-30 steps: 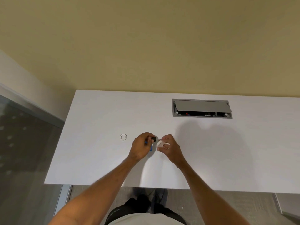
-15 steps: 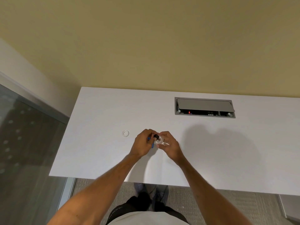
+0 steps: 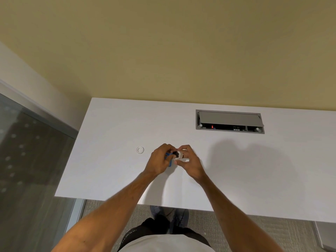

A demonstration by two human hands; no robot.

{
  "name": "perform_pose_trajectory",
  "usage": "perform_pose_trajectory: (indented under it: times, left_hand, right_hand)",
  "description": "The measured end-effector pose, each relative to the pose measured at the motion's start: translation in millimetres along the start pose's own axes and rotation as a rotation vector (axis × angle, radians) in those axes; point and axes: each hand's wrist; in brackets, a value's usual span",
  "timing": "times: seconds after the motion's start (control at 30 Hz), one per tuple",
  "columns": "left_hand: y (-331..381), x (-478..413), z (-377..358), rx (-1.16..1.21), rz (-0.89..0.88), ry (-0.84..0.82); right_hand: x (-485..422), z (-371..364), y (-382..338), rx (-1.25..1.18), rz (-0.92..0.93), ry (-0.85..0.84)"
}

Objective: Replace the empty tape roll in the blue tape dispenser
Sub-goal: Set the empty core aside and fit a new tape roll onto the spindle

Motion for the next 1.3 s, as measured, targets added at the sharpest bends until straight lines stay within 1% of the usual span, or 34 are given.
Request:
perform_pose_trajectory:
  times: [0.4,0.63,0.83,0.97,1.1,1.3]
  left_hand:
    - [4.5,-0.1,-5.9,-0.034,-0.027,0.003]
    - [6.7,1.7,-10.1,-0.081,-0.055,-0.018]
    - [11.1,0.2,-12.8,-0.044,0.011,-0.021]
    - [14.8,-2.8,-15.1,-0.004,0.047,-0.024]
    - [13.5,-4.6,-15.0,0.023,0.063,-0.041]
    - [9.6,-1.1,-13.0,0.090,0.135,0.022]
  right_hand:
    - [6.1,9.7,-7.9,-0.056,0.004,-0.039]
    - [10.2,11.8,-5.5,-0.023,-0.009,-0.054]
    - [9.2,17.1,1.0,0.017,0.006,-0.078]
    - [4.3,22.1,6.7,0.088,0.001,-0.087]
    - [0.7,27.2,6.7,0.166,0.003,-0.131]
    - [-9.9,25.0,0.1,0.260,0.022,-0.153]
Point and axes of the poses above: each hand's wrist, its own x-axis away from the middle knuckle, its own z-axis out of the back of the hand, y = z × x, and after that the axes turned 13 degrees about x, right-handed
